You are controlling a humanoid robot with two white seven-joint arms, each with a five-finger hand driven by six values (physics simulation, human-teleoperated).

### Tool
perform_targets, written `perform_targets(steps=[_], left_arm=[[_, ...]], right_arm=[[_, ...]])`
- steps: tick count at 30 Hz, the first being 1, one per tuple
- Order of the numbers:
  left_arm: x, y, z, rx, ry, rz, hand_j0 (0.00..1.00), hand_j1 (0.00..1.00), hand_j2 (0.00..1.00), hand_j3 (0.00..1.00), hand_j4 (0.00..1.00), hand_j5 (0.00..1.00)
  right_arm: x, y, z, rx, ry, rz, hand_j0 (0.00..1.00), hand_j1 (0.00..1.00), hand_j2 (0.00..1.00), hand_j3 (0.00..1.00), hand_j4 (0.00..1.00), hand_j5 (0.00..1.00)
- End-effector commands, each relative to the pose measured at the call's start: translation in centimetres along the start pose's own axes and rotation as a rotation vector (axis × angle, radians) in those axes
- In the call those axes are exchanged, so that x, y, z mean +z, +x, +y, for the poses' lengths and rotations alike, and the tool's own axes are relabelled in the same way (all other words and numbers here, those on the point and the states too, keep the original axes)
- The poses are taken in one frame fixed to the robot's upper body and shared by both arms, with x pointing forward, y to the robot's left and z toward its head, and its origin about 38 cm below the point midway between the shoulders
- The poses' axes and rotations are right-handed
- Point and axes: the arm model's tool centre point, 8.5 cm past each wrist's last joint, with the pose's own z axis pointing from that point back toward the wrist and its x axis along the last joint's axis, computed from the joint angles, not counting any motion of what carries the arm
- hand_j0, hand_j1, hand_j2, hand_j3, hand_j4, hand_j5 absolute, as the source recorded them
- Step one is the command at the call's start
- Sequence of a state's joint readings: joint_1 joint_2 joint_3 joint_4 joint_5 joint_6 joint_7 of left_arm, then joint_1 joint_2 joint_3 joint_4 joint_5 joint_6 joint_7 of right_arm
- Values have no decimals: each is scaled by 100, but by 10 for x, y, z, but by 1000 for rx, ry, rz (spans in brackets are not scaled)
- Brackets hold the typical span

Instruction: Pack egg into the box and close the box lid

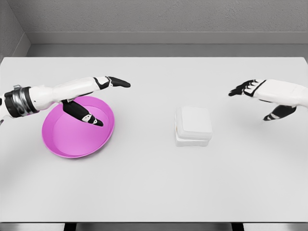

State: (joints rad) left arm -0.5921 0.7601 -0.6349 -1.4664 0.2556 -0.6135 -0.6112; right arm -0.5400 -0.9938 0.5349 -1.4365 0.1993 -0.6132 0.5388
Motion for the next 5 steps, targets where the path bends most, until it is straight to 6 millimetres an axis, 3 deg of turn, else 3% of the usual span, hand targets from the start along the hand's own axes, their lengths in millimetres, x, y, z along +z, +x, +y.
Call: perform_targets(steps=[1,5], left_arm=[[0,0,1,7,5,-1,100,100,100,100,100,100],[-1,1,1,5,5,-4,100,100,100,100,100,100]], right_arm=[[7,-11,0,-25,-16,35,100,100,100,100,100,100],[10,-20,5,-46,-12,59,100,100,100,100,100,100]])
